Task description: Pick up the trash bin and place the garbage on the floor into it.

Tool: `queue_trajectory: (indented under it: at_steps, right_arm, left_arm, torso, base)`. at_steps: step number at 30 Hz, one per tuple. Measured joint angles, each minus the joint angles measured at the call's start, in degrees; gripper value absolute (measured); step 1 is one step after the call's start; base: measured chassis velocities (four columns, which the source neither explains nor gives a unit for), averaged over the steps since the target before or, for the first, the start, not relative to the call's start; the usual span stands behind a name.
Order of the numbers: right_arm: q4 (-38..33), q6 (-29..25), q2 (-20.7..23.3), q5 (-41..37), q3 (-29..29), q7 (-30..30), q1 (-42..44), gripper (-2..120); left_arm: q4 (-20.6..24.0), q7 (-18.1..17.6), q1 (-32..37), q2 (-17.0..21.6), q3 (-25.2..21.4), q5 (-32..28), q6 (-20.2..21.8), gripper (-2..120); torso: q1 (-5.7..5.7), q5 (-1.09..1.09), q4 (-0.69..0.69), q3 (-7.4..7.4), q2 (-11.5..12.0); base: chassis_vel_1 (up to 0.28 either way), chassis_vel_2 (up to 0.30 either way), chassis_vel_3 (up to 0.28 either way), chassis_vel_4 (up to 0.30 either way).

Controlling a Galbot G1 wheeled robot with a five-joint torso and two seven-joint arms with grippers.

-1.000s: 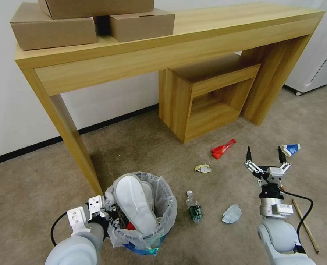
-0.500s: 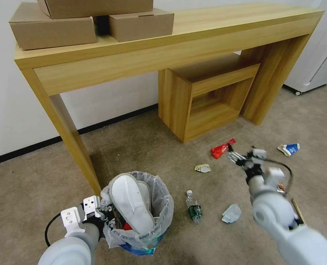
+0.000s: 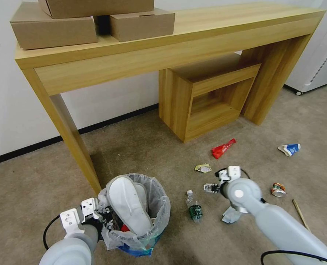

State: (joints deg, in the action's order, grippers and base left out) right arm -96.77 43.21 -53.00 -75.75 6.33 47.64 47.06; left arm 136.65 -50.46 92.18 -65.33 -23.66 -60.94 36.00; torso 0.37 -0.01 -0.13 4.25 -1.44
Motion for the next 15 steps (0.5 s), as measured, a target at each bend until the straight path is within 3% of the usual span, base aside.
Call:
queue_trajectory:
  at_steps: [5,15]
  right_arm:
    - [4.07,-0.20,-2.50,1.24,4.23,0.63,-3.11,100]
    - [9.74,-0.69,-6.65,5.34,6.12,0.90,-1.15,100]
  left_arm:
    - [-0.37,-0.07,-0.01,-0.30,0.02,0.33,0.00,0]
    - [-0.77,-0.27,-0.18,-0.50,0.55,0.32,0.02,0]
  torso:
    - [0.00,0.00,0.01,0.00,0.00]
    - [0.00,0.01,0.00,0.00,0.00]
  base:
    - [0.000,0.000,0.000,0.000]
    - [0.000,0.000,0.000,0.000]
